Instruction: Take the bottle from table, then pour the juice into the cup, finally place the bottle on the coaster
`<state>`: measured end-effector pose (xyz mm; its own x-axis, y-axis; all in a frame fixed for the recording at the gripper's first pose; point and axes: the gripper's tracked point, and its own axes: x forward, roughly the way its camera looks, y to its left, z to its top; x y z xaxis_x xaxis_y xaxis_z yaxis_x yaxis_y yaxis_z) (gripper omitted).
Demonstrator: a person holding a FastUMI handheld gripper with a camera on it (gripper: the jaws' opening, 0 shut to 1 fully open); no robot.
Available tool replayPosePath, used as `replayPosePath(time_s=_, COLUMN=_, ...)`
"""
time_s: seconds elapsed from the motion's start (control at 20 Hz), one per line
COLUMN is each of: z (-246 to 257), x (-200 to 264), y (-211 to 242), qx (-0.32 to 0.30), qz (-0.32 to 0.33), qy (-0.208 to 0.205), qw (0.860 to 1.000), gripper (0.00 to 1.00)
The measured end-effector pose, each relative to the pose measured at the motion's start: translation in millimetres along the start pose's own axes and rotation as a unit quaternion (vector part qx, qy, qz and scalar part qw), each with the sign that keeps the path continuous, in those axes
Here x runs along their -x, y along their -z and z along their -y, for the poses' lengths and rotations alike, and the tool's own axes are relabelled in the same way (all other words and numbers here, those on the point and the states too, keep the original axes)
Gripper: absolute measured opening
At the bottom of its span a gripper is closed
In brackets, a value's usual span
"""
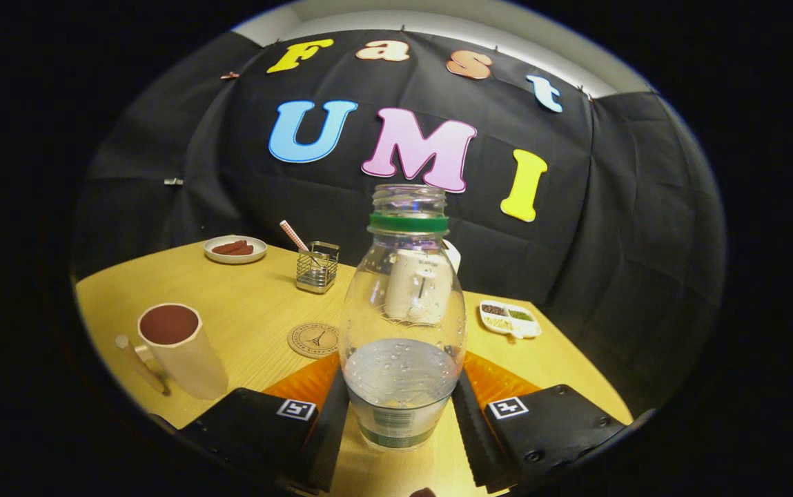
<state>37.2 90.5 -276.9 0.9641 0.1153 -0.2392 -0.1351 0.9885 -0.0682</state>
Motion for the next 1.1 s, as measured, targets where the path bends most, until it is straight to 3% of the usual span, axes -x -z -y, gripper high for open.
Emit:
replayPosePath(time_s=0.3, z=9, x=9, y=-29, qx=0.093, qz=-0.021, qy=0.028, qw=0.995, gripper=0.74)
replayPosePath(time_s=0.45, z=12, x=16, y=-49, qx=0.18, qz=-0.011, qy=0.057, qw=0.982, gripper=0.74)
replayPosePath(time_s=0.75, z=-20, x=21, y=-55, qx=0.25, qz=-0.036, qy=0.03, qw=0.967, gripper=0.74)
replayPosePath(time_s=1.1, z=-45, x=23, y=-58, qx=0.401, qz=-0.03, qy=0.03, qw=0.915, gripper=0.74)
